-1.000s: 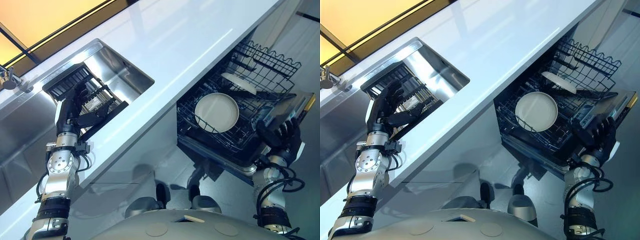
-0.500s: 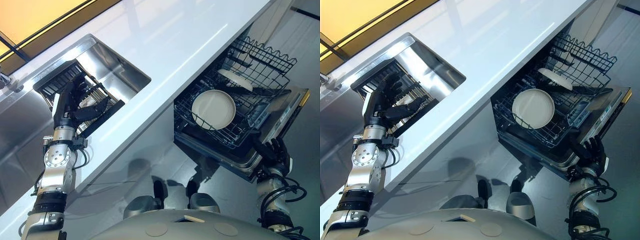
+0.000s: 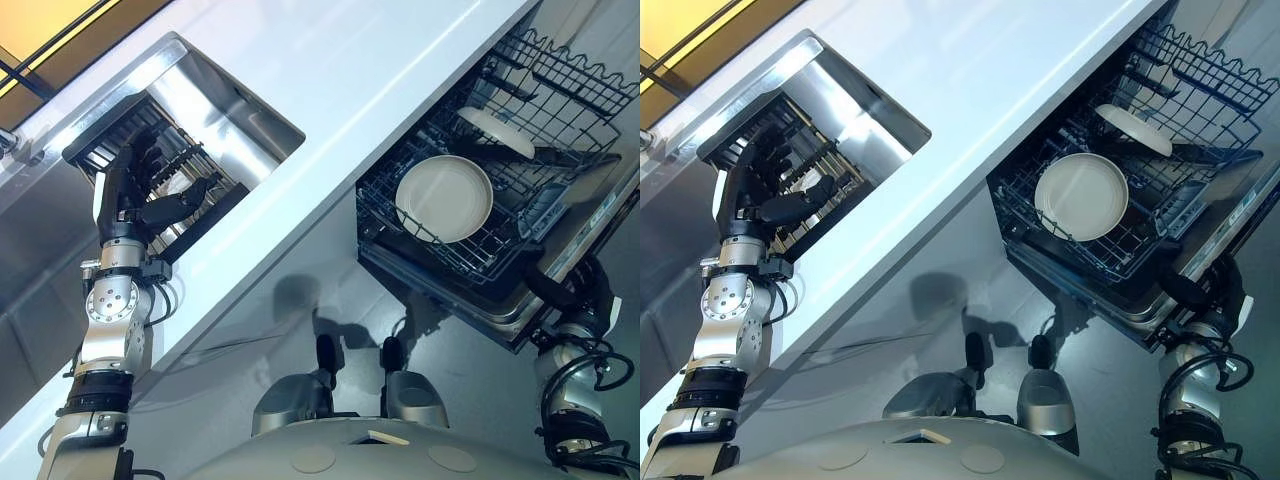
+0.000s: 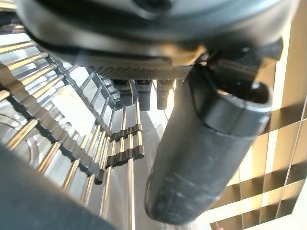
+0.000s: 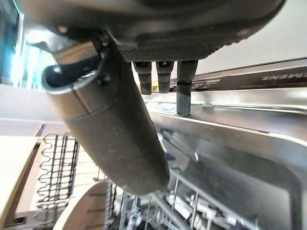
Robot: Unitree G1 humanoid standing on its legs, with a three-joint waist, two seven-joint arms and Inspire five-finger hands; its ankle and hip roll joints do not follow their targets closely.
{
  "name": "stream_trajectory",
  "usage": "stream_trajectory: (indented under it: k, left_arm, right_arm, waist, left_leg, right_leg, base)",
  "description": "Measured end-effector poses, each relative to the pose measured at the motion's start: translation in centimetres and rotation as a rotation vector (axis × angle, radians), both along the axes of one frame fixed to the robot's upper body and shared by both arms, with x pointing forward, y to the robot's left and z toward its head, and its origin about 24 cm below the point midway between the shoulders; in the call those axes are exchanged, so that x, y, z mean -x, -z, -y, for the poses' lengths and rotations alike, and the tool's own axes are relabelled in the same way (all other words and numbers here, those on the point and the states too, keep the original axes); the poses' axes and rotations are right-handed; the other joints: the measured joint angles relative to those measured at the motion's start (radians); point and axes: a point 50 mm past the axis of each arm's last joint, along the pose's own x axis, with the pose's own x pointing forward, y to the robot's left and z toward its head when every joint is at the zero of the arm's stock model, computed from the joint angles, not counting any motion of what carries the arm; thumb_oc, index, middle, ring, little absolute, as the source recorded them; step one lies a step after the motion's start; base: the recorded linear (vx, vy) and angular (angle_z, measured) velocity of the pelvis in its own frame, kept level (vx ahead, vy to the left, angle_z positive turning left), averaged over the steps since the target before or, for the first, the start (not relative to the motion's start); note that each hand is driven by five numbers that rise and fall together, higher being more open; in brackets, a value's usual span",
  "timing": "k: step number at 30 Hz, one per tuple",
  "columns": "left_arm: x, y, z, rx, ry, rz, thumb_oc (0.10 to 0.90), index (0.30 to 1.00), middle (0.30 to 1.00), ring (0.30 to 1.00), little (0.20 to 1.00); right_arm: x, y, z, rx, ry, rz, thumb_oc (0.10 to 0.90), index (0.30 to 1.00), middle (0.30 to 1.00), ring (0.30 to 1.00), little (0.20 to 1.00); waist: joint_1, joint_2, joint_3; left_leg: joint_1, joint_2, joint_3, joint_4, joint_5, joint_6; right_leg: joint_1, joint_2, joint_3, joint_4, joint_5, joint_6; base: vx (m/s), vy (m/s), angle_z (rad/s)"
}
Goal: Pick up plates and place into dishwasher.
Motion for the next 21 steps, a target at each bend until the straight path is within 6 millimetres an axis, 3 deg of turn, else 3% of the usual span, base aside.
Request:
stream_trajectory:
  k: [4,9,13,21]
  left_arm:
    - [0.0,0.0,0.1,0.009,-0.005,0.010,0.800,0.900,0.900,0.900,0.900]
    - [-0.1,0.2,0.4,0.034,-0.020,0.015,0.800,0.900,0.900,0.900,0.900]
    - [-0.3,0.2,0.5,0.041,-0.021,0.019,0.800,0.900,0.900,0.900,0.900]
    - [-0.1,0.1,0.3,0.040,-0.023,0.022,0.800,0.900,0.900,0.900,0.900]
  right_arm:
    - [-0.4,0.1,-0.3,-0.127,0.207,0.089,0.800,0.900,0.900,0.900,0.900]
    - [-2.5,-2.9,-1.4,-0.053,0.300,0.205,0.800,0.900,0.900,0.900,0.900]
    - [-3.9,-5.0,-2.0,0.061,0.224,0.265,0.800,0.900,0.900,0.900,0.900]
    - [-3.9,-4.2,-2.5,0.173,0.044,0.148,0.800,0.900,0.900,0.900,0.900]
  waist:
    - [0.007,0.001,0.001]
    - [0.021,0.001,0.002]
    - [0.038,-0.004,0.005]
    - [0.044,-0.014,0.012]
  left_leg:
    - [0.000,-0.001,-0.005,0.002,0.000,0.000]
    - [0.004,-0.003,-0.005,0.002,0.000,0.000]
    - [0.009,-0.004,-0.005,0.002,0.000,0.000]
    - [0.017,-0.004,-0.004,0.002,0.000,0.001]
  right_leg:
    - [0.002,0.000,-0.003,0.000,0.000,0.000]
    - [0.006,0.000,-0.005,0.000,0.000,0.000]
    - [0.010,0.002,-0.004,0.000,0.000,0.000]
    - [0.018,0.002,-0.004,0.000,0.000,0.000]
  base:
    - [0.05,0.013,0.06]
    - [0.05,0.018,0.01]
    - [0.02,0.009,0.00]
    - [0.00,0.000,0.00]
